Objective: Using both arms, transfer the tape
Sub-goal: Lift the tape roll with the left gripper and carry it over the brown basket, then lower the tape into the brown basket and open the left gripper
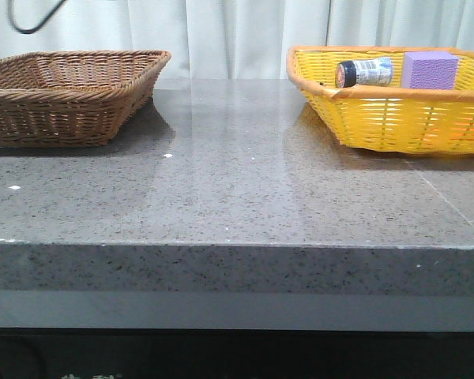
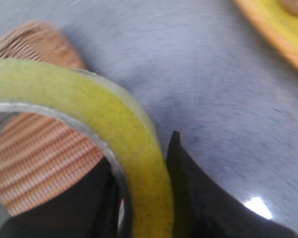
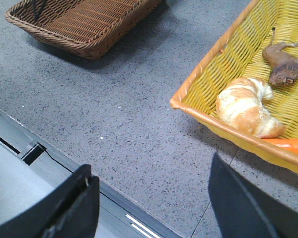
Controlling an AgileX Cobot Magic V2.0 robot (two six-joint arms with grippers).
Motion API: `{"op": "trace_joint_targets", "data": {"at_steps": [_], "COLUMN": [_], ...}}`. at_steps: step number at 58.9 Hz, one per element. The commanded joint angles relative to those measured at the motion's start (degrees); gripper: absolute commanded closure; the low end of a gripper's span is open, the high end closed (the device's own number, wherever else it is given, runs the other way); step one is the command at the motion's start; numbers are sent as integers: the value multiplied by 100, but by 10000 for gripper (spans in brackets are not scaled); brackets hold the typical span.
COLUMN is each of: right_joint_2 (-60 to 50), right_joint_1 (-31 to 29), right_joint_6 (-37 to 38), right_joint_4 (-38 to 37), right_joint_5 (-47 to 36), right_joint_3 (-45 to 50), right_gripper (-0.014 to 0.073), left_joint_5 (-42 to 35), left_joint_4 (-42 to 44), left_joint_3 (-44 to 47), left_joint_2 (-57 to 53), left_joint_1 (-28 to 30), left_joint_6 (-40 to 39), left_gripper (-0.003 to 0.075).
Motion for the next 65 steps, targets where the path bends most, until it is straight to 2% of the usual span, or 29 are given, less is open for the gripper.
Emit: {"op": "trace_joint_targets", "data": {"at_steps": [1, 13, 22, 54, 60, 65], "right_joint_2": [-4, -4, -4, -4, -4, -4], "right_joint_1": [-20, -20, -20, -20, -20, -20], "right_joint_6": [-6, -6, -6, -6, -6, -6], "right_joint_4": [56, 56, 56, 56, 56, 56], "right_joint_5": [-414, -414, -414, -417, -417, -409], "right_joint_3": [-139, -139, -139, -139, -139, -139], "right_gripper": [98, 98, 98, 98, 98, 98], "left_joint_5": [43, 43, 43, 32, 32, 32], "left_joint_4": [45, -19, -300, -505, -505, -505], "left_joint_3": [-209, -198, -198, -198, -198, -198], "left_joint_2": [-394, -226, -36, 808, 867, 880], "left_joint_1": [367, 1008, 1280, 1290, 1290, 1290], "left_joint_6": [-636, -1321, -1351, -1451, -1451, -1451], "left_gripper": [614, 614, 614, 610, 556, 456]}}
